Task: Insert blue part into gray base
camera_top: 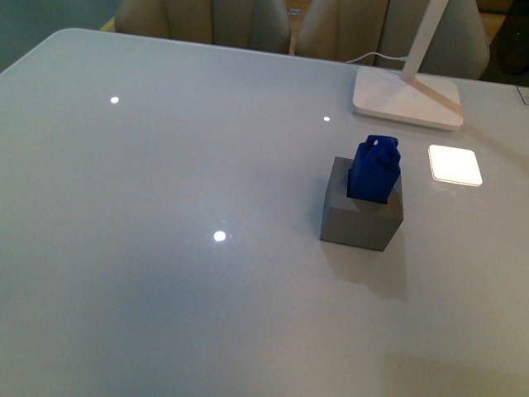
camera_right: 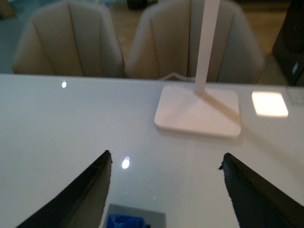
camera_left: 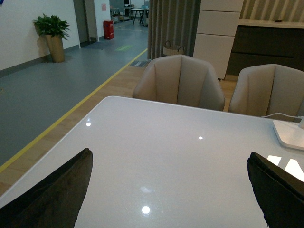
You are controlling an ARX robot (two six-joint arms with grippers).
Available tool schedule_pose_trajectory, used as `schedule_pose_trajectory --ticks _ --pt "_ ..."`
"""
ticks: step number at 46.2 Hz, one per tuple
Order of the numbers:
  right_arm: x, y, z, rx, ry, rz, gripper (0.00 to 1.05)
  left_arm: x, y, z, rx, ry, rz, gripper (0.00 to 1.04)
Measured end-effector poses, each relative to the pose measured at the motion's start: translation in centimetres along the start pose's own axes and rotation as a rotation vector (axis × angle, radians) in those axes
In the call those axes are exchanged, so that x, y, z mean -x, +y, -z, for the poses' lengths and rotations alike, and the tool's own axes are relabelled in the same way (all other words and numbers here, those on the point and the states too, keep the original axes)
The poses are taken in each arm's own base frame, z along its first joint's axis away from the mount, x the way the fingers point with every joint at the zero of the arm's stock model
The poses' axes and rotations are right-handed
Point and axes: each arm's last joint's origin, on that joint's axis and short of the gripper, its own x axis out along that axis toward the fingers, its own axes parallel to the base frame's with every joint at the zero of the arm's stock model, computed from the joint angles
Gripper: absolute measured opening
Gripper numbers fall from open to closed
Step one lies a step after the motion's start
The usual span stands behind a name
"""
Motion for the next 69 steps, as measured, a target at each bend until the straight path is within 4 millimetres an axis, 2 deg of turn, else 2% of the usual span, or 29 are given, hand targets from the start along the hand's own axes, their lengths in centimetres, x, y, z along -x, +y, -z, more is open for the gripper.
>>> schedule_pose_trajectory --ticks 4,6,11,20,29,34,47,69 --pt "1.4 -0.9 0.2 0.009 -0.008 0.001 0.26 0.0 0.0 0.0 0.0 0.0 0.0 0.97" --pt "2.4 -1.4 0.7 0.016 0.006 0.002 0.17 0.0 0.0 0.0 0.0 0.0 0.0 0.97" --pt "4.0 -2.1 1.3 0.027 0.018 -0.004 0.02 0.0 0.0 0.0 0.0 0.0 0.0 0.97" --pt "6.7 -3.3 1.6 0.03 0.015 0.004 0.02 0.0 0.0 0.0 0.0 0.0 0.0 0.97" --pt "8.6 -4.0 2.8 0.03 0.023 -0.015 0.02 0.0 0.0 0.0 0.0 0.0 0.0 0.97" --pt "9.6 -4.9 2.8 0.03 0.022 0.003 0.02 0.0 0.0 0.0 0.0 0.0 0.0 0.97" --pt "11.5 -4.9 2.4 0.03 0.009 0.003 0.02 0.0 0.0 0.0 0.0 0.0 0.0 0.97" --pt "13.5 -4.9 1.7 0.029 -0.015 0.002 0.02 0.0 0.0 0.0 0.0 0.0 0.0 0.97"
